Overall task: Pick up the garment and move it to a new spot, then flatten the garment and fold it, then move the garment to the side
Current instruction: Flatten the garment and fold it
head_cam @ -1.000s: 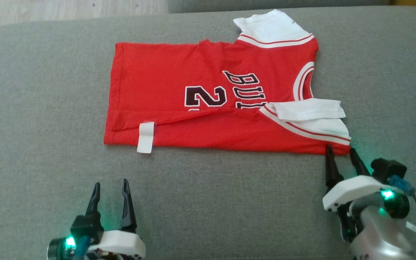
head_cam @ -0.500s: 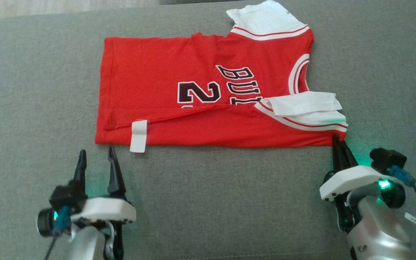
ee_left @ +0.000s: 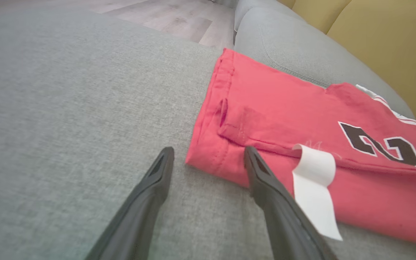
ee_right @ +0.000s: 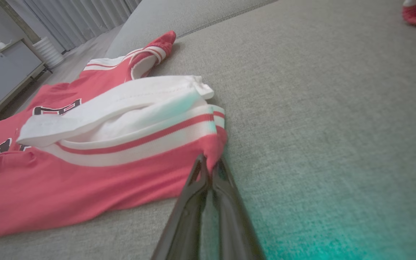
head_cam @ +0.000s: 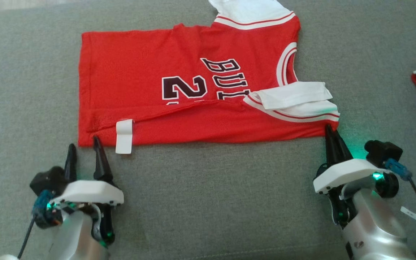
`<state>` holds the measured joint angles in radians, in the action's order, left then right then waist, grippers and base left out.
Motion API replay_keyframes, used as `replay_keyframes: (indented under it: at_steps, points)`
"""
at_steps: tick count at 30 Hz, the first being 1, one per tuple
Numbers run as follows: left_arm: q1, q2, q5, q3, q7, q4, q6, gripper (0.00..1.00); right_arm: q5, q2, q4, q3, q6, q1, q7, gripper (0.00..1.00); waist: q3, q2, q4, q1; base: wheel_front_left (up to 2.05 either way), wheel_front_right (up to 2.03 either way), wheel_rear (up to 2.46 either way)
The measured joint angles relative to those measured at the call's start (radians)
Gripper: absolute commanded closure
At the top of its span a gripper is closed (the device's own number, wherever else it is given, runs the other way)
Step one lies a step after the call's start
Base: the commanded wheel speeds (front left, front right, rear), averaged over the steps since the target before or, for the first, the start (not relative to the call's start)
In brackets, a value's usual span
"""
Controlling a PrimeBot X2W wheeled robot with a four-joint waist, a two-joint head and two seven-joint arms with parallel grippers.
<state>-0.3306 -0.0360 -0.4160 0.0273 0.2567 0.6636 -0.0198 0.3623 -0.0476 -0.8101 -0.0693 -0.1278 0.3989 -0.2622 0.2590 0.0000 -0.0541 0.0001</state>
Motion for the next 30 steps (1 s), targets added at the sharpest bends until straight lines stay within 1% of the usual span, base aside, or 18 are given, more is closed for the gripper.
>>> replay_keyframes:
  at_steps: [3, 5, 6, 8, 13, 15, 20, 25, 26, 30]
  points:
    - [-0.023, 0.000, -0.017, 0.000, 0.000, 0.018, -0.025, 0.00, 0.002, 0.000, 0.014, -0.007, 0.000, 0.000, 0.000, 1.00, 0.010, 0.0000, -0.004, 0.0000, 0.00, 0.00, 0.00]
    - [-0.036, 0.000, -0.033, 0.002, 0.000, 0.038, -0.034, 0.00, 0.012, 0.000, 0.023, -0.009, 0.000, 0.000, 0.000, 1.00, 0.016, 0.0000, -0.006, 0.0000, 0.00, 0.00, 0.00]
    - [-0.041, 0.000, -0.041, 0.003, 0.001, 0.046, -0.035, 0.04, 0.015, 0.000, 0.026, -0.010, 0.000, 0.000, 0.000, 1.00, 0.018, 0.0000, -0.006, -0.0001, 0.00, 0.00, 0.00]
    - [-0.052, 0.000, -0.045, 0.008, 0.002, 0.063, -0.044, 1.00, 0.016, 0.000, 0.030, -0.012, 0.000, 0.000, 0.000, 1.00, 0.020, 0.0000, -0.007, -0.0001, 0.00, 0.00, 0.00]
    - [-0.068, -0.004, -0.074, 0.035, 0.004, 0.094, -0.069, 1.00, 0.046, 0.000, 0.058, -0.013, 0.000, 0.000, 0.004, 1.00, 0.017, 0.0000, -0.005, -0.0001, 0.00, 0.00, 0.00]
    - [-0.068, -0.004, -0.083, 0.037, 0.004, 0.091, -0.072, 1.00, 0.059, 0.000, 0.069, -0.013, 0.000, 0.000, 0.004, 1.00, 0.014, 0.0000, -0.003, -0.0001, 0.00, 0.00, 0.00]
    - [-0.072, 0.000, -0.087, 0.034, 0.003, 0.026, -0.087, 1.00, 0.098, 0.000, 0.099, 0.001, 0.000, 0.001, 0.004, 1.00, -0.005, 0.0000, 0.005, 0.0000, 0.00, 0.00, 0.00]
    - [-0.100, 0.004, -0.073, 0.016, 0.000, -0.026, -0.095, 1.00, 0.120, 0.000, 0.101, 0.014, 0.000, 0.041, 0.004, 1.00, -0.053, 0.0000, 0.008, 0.0000, 0.00, 0.00, 0.00]
    - [-0.100, 0.004, -0.073, 0.016, 0.000, -0.026, -0.095, 1.00, 0.120, 0.000, 0.101, 0.014, 0.000, 0.041, 0.004, 1.00, -0.053, 0.0000, 0.008, 0.0000, 0.00, 0.00, 0.00]
    - [-0.112, 0.005, -0.041, -0.011, 0.000, -0.028, -0.094, 1.00, 0.151, -0.005, 0.089, 0.015, 0.000, 0.089, 0.004, 1.00, -0.110, 0.0000, 0.007, -0.0001, 0.00, 0.00, 0.00]
